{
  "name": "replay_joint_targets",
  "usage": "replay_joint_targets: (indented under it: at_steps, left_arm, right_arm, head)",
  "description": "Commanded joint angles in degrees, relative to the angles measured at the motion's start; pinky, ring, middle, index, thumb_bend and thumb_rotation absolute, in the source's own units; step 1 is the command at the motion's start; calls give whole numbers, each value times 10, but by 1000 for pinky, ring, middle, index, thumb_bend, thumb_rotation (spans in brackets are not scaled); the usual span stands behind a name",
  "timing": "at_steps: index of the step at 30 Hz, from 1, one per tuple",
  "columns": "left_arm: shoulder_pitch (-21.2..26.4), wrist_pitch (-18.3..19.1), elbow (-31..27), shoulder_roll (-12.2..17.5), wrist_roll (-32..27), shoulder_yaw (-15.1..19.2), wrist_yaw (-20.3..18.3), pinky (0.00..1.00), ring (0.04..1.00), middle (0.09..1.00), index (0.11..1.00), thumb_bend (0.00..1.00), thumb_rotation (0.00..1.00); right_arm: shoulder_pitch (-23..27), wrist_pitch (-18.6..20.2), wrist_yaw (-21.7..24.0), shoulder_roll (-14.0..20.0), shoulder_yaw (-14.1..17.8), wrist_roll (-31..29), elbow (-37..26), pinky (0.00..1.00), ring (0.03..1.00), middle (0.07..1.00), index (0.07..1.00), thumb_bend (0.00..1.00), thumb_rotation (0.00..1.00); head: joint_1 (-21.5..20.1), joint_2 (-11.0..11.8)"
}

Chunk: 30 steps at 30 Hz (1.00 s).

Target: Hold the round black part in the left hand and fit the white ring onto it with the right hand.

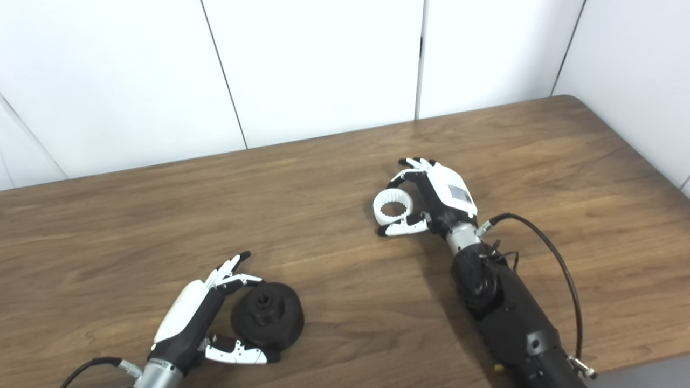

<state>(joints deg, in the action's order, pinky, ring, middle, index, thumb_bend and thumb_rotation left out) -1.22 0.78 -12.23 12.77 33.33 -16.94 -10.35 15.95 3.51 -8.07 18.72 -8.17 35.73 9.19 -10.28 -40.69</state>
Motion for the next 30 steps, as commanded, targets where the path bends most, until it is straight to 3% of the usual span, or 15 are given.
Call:
replay_joint_targets:
  at_steps: [1, 14, 30]
  left_arm:
    - [11, -4, -15, 3, -4, 5, 0, 1000, 1000, 1000, 594, 924, 270]
    - [14, 2, -22, 5, -6, 12, -10, 1000, 1000, 1000, 593, 928, 270]
    - [20, 0, -16, 0, 6, 12, -7, 1000, 1000, 1000, 590, 930, 281]
  right_arm:
    - [13, -4, -16, 7, 4, 12, 3, 1000, 928, 865, 485, 517, 137]
    - [9, -21, -32, 1, 8, 0, 0, 986, 926, 837, 483, 520, 140]
    - [-28, -21, -16, -36, 22, -23, -141, 976, 938, 849, 483, 520, 138]
  head:
    - [0, -1]
    - [4, -6]
    - [22, -14]
